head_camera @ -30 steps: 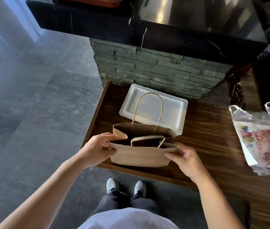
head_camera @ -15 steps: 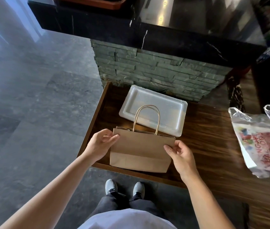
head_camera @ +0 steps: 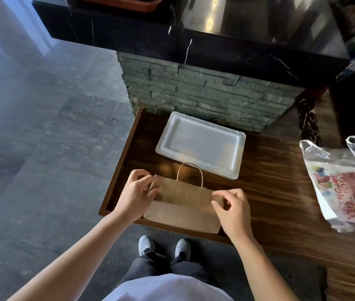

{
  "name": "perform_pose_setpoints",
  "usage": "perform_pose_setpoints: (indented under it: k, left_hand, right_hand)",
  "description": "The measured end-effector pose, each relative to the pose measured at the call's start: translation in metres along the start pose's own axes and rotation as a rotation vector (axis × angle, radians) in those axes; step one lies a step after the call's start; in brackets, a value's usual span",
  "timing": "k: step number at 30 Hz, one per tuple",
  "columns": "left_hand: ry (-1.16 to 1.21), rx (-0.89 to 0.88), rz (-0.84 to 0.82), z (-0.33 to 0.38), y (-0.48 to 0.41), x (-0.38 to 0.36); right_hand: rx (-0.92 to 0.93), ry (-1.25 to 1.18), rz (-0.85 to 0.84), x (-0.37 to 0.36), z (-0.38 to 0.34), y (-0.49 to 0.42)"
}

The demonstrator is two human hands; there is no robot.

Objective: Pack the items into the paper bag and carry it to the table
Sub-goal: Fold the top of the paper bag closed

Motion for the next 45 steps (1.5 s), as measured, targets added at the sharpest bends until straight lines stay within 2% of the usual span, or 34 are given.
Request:
perform_pose_setpoints:
  k: [4,5,7,9,13,17,22,25,28,31,36,38,40,42,44,45]
  left_hand:
    - [-0.073,-0.234,-0.286,0.004,0.010,-0.006]
    - [-0.102,-0.273,-0.294,0.005,0.012,-0.006]
    - [-0.127,-0.316,-0.210,0.006,0.012,-0.002]
    - [-0.158,-0.311,-0.106,0.006,0.010,0.005]
    - [-0.205,-0.335,-0.040,0.007,0.010,0.007]
    - [-0.249,-0.380,-0.074,0.012,0.011,0.006]
    - [-0.245,-0.609,-0.216,0.044,0.004,-0.023]
    - [-0.219,-0.640,-0.241,0.055,-0.004,-0.034]
    - [-0.274,-0.599,-0.231,0.043,-0.008,-0.020]
    - [-0.287,-0.475,-0.155,0.017,-0.005,0.006]
    - [-0.111,-0.282,-0.137,-0.003,0.002,0.008]
    - [0.012,-0.150,-0.150,-0.011,0.002,0.000]
    - [0.120,0.018,-0.173,-0.021,0.005,-0.004]
    - [0.268,0.156,-0.171,-0.028,0.009,-0.009]
    - [0.340,0.207,-0.100,-0.029,0.012,-0.011]
    - [0.344,0.204,-0.060,-0.028,0.013,-0.011]
  right_hand:
    - [0.172,0.179,-0.221,-0.011,-0.001,0.012]
    - [0.176,0.218,-0.228,-0.014,-0.001,0.014]
    - [0.157,0.219,-0.154,-0.015,-0.002,0.016]
    - [0.146,0.198,-0.067,-0.015,-0.003,0.015]
    - [0.191,0.187,-0.009,-0.018,-0.006,0.018]
    - [0.204,0.218,0.001,-0.018,-0.010,0.021]
    - [0.337,0.349,-0.084,-0.040,-0.044,0.031]
    - [0.261,0.385,-0.104,-0.055,-0.055,0.029]
    - [0.306,0.361,-0.140,-0.046,-0.050,0.020]
    - [0.282,0.328,-0.109,-0.020,-0.020,0.011]
    - [0.141,0.184,-0.030,-0.003,0.029,0.012]
    - [0.048,0.073,-0.056,-0.007,0.040,0.012]
    - [-0.082,-0.086,-0.158,-0.012,0.049,0.012]
    - [-0.363,-0.364,-0.329,-0.022,0.061,0.015]
    - [-0.592,-0.571,-0.388,-0.033,0.075,0.018]
    - [-0.613,-0.610,-0.384,-0.036,0.078,0.017]
Point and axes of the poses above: each hand's wrist, its own y-axis away from the middle knuckle, its own x-axis out of the back of the hand, z = x × y, the point moved 5 cm from there along -y, towards the middle knuckle, and after that the axes turned 14 degrees about -x, right-handed, at the moved point
